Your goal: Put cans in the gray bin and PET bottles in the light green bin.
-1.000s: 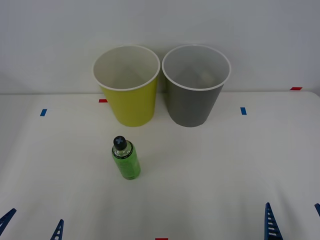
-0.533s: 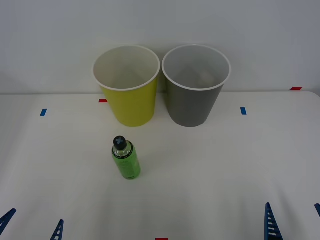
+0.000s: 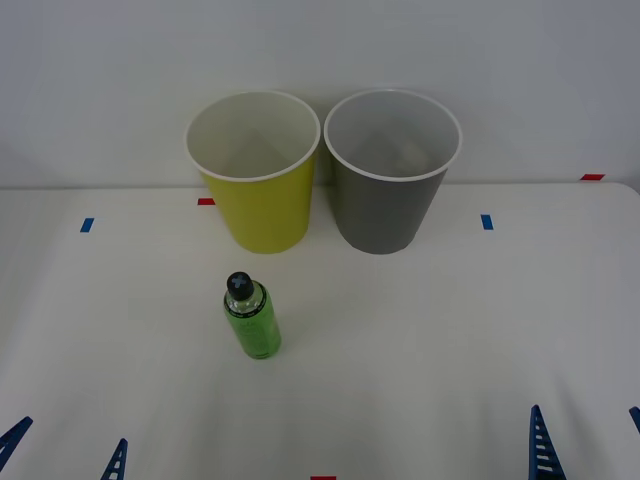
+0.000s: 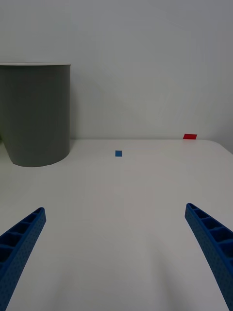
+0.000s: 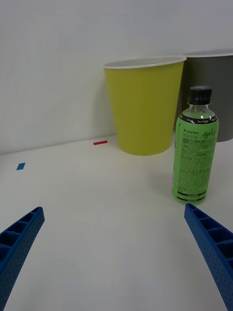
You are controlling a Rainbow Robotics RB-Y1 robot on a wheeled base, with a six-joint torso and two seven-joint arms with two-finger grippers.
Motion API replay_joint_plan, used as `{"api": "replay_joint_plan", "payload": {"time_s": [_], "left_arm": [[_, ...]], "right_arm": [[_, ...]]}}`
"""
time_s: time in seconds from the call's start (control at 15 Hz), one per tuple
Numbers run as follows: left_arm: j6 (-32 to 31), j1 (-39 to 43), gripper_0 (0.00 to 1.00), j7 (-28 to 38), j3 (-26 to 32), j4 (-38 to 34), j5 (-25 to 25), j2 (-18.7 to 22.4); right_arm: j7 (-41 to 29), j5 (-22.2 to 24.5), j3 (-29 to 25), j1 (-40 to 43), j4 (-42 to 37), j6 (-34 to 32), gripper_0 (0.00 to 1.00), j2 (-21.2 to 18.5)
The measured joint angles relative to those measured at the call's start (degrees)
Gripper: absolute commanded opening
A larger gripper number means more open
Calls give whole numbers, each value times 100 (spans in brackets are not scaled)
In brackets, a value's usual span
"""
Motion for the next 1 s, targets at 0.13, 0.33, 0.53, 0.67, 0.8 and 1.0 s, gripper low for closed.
{"api": "replay_joint_plan", "payload": {"time_s": [0.13, 0.33, 0.53, 0.67, 0.8, 1.0], "left_arm": [[0, 0, 100, 0, 0, 0, 0, 0], [0, 0, 100, 0, 0, 0, 0, 0], [88, -53, 100, -28, -65, 193, -70, -18], [88, -35, 100, -34, -61, 149, -111, 134], [74, -58, 100, -35, -89, 143, -106, 371], [-7, -223, 100, -43, -107, 264, -66, 706]], "right_arm": [[0, 0, 0, 0, 0, 0, 100, 0], [0, 0, 0, 0, 0, 0, 100, 0], [0, 0, 0, 0, 0, 0, 100, 0], [0, 0, 0, 0, 0, 0, 99, 0], [0, 0, 0, 0, 0, 0, 100, 0], [0, 0, 0, 0, 0, 0, 100, 0]]}}
